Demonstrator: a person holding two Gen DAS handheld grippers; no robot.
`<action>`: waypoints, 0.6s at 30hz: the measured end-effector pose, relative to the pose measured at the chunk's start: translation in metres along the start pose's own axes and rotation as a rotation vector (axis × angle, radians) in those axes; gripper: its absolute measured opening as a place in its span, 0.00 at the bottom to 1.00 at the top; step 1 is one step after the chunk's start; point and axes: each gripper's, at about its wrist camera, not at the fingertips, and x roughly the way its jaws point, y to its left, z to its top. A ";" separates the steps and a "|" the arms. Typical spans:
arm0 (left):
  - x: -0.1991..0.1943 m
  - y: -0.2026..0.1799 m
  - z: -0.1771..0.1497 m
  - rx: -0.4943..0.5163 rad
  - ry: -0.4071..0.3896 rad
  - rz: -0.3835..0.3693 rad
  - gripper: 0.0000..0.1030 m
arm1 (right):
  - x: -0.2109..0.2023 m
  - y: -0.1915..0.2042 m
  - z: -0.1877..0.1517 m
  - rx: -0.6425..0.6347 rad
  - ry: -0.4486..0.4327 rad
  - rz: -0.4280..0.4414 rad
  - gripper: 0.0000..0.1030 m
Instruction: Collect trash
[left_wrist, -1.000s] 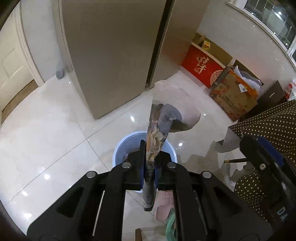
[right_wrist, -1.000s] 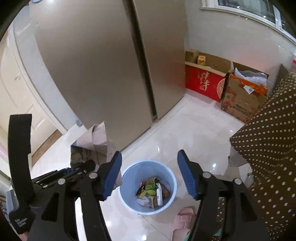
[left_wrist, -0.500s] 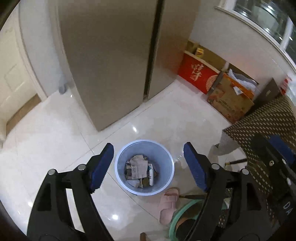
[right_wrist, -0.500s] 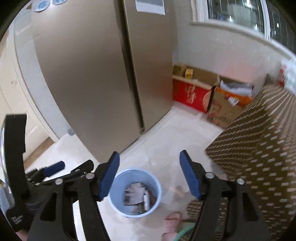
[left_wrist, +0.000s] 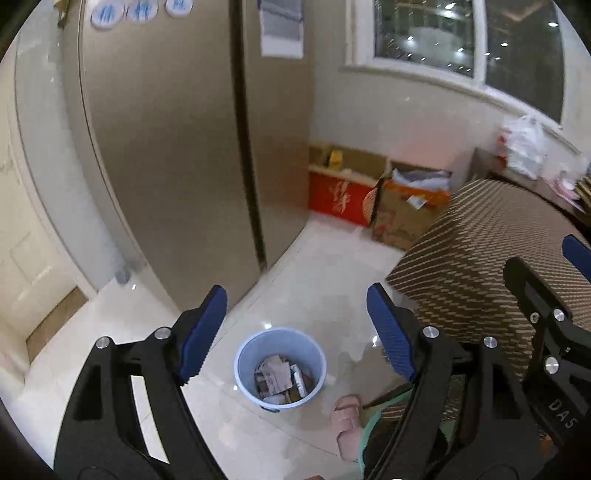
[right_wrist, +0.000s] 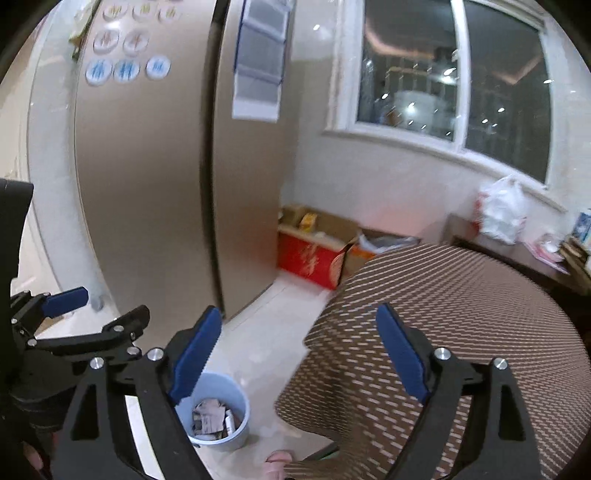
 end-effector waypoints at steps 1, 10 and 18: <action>-0.013 -0.003 0.001 0.006 -0.008 -0.017 0.75 | -0.009 -0.002 0.001 -0.001 -0.013 -0.012 0.82; -0.125 -0.028 0.008 0.035 -0.193 -0.127 0.80 | -0.134 -0.045 0.009 0.044 -0.162 -0.095 0.88; -0.196 -0.045 0.000 0.087 -0.343 -0.179 0.84 | -0.217 -0.059 0.006 0.099 -0.275 -0.155 0.91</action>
